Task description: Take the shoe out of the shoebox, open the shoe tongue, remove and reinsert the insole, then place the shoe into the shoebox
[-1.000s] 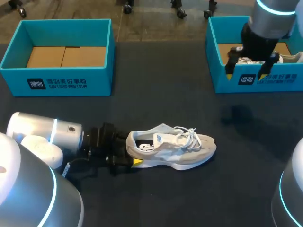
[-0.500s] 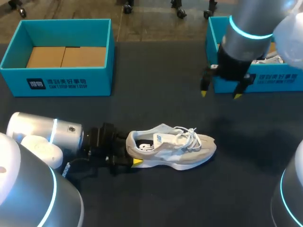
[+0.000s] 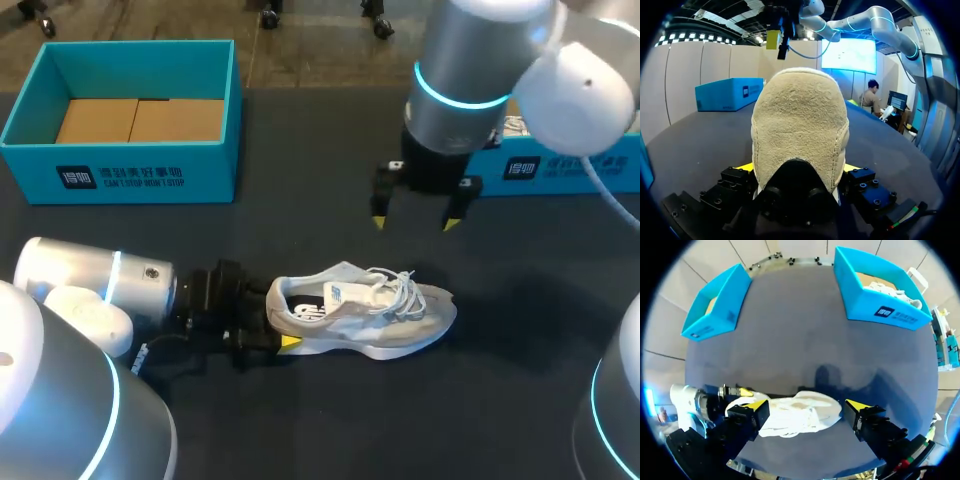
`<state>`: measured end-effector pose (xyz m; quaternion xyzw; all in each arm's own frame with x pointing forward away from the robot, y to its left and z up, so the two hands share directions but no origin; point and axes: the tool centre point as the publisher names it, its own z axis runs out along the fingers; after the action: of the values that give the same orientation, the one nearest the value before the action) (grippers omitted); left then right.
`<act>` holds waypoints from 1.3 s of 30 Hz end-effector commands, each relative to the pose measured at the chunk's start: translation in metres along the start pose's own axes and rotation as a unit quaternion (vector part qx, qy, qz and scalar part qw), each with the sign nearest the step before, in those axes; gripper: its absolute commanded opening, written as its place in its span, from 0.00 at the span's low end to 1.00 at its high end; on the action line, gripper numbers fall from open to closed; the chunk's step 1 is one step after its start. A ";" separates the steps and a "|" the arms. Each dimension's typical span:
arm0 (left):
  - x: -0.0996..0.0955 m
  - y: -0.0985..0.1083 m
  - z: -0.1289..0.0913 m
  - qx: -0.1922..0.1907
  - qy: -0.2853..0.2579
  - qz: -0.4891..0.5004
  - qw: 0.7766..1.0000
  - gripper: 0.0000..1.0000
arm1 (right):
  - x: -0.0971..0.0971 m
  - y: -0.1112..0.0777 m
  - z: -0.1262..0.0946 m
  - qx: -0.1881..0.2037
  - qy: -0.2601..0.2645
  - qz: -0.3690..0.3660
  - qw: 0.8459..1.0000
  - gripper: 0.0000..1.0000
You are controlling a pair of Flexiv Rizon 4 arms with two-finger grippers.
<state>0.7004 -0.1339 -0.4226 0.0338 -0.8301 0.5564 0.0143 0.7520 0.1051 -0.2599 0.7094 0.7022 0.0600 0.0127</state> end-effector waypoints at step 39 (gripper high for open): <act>0.001 0.002 0.000 -0.001 -0.001 0.000 1.000 0.00 | 0.069 -0.042 0.021 0.013 -0.082 -0.026 0.996 1.00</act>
<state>0.7003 -0.1339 -0.4226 0.0338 -0.8301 0.5564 0.0142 0.7173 0.1649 -0.2785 0.6950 0.7175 0.0023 0.0458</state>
